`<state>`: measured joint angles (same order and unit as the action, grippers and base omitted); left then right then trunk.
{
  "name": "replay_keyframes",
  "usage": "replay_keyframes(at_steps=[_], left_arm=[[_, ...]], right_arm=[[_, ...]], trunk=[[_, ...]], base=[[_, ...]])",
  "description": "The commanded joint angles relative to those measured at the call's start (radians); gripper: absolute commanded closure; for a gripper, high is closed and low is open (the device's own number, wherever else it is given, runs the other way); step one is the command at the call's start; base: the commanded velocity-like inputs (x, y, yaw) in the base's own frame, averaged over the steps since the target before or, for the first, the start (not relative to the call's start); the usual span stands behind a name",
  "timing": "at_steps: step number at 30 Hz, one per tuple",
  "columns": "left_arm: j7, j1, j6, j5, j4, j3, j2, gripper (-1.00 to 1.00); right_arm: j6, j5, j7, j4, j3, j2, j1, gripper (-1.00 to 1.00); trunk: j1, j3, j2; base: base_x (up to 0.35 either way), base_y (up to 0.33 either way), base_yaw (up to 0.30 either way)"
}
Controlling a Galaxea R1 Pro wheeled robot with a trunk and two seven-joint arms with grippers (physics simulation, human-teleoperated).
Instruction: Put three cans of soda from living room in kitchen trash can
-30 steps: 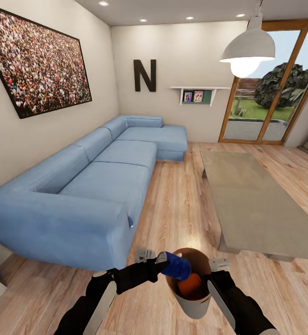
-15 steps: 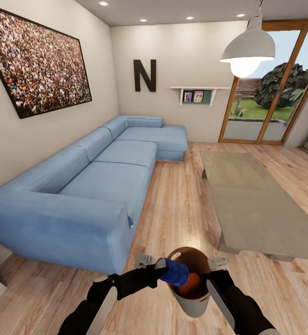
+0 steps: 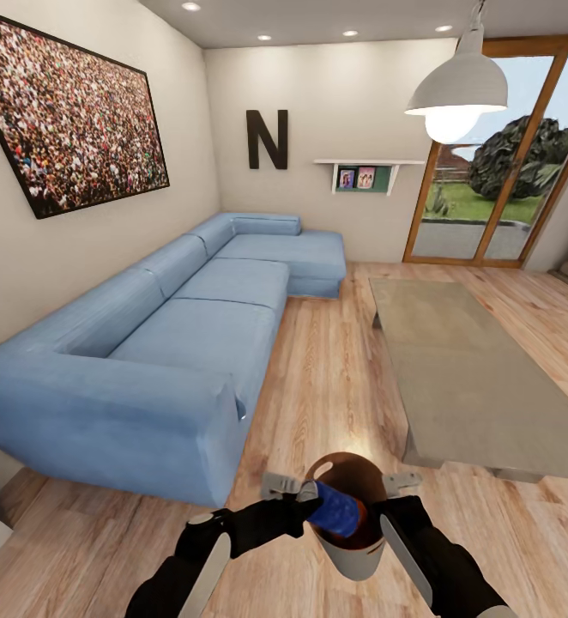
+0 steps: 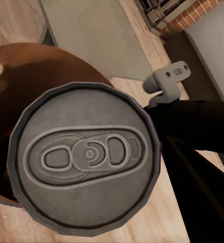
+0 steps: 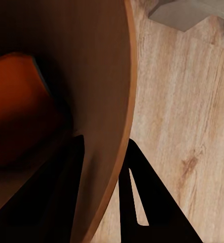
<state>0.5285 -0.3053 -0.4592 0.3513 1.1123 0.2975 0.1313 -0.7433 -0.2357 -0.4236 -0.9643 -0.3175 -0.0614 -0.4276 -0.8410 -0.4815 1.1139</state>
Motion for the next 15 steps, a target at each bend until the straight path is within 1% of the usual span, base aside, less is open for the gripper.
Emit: replay_keyframes(at_steps=[1, 5, 15], left_arm=[[-0.001, 0.000, 0.001, -0.002, 0.000, 0.000, 0.004, 1.00], [-0.001, 0.000, 0.001, -0.003, 0.004, 0.000, 0.012, 1.00], [-0.002, 0.000, 0.001, -0.003, 0.010, -0.002, 0.014, 1.00]], right_arm=[[0.001, 0.004, 0.002, -0.001, 0.000, 0.000, 0.000, 1.00], [0.001, 0.004, 0.002, -0.001, 0.000, 0.000, 0.000, 1.00], [0.001, 0.003, 0.002, -0.001, -0.002, 0.002, 0.000, 1.00]], trunk=[[0.000, 0.000, 0.000], [0.000, 0.000, 0.000], [0.000, 0.000, 0.000]], base=[[0.000, 0.000, 0.000], [0.000, 0.000, 0.000], [0.000, 0.000, 0.000]])
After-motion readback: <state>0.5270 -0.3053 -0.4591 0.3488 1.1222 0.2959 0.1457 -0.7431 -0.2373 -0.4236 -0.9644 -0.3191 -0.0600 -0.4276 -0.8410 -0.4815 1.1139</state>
